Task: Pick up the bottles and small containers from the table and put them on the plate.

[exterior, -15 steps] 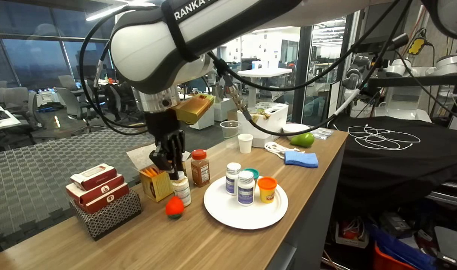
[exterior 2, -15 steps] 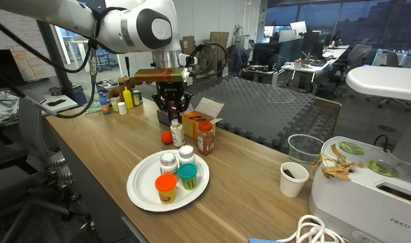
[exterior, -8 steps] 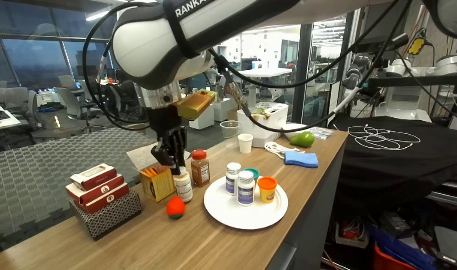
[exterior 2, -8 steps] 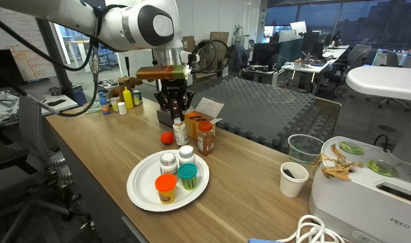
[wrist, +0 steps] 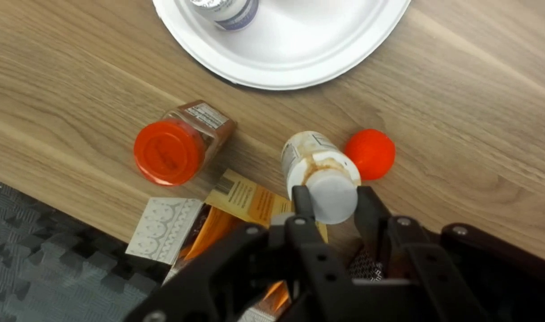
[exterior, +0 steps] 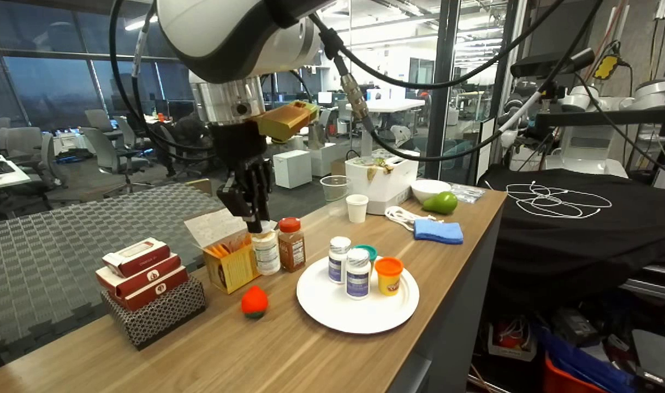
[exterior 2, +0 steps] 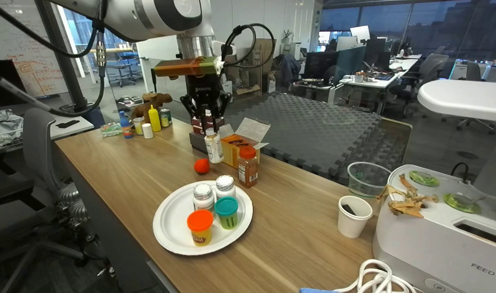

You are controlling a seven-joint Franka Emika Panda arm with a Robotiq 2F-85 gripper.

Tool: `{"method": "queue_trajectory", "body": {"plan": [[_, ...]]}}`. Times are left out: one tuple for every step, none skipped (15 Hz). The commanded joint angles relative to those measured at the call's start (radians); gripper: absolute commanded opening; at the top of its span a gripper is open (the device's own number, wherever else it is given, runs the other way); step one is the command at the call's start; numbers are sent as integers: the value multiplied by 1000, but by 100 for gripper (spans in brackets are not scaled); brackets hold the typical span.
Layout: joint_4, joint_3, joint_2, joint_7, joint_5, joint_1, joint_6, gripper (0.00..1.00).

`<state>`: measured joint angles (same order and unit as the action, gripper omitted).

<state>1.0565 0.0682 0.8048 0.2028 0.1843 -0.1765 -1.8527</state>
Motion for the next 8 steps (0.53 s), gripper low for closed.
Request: {"method": "queue_trajectory", "body": {"plan": [[119,-1,-78,-20,-14,18,13,22],[139,0,-86,-18,-18,23,17,22],[165,1,-92,-18,-21,30,12,22],[191,2,-98,-15,-21,38,-1,22],[212,3,-100,-6,-23,49,-24,22],[233,3,-105,-5,-24,59,-41,22],[250,1,-109,-9,-24,66,-55,22],[263,2,-113,-6,-25,73,-68,22]]}}
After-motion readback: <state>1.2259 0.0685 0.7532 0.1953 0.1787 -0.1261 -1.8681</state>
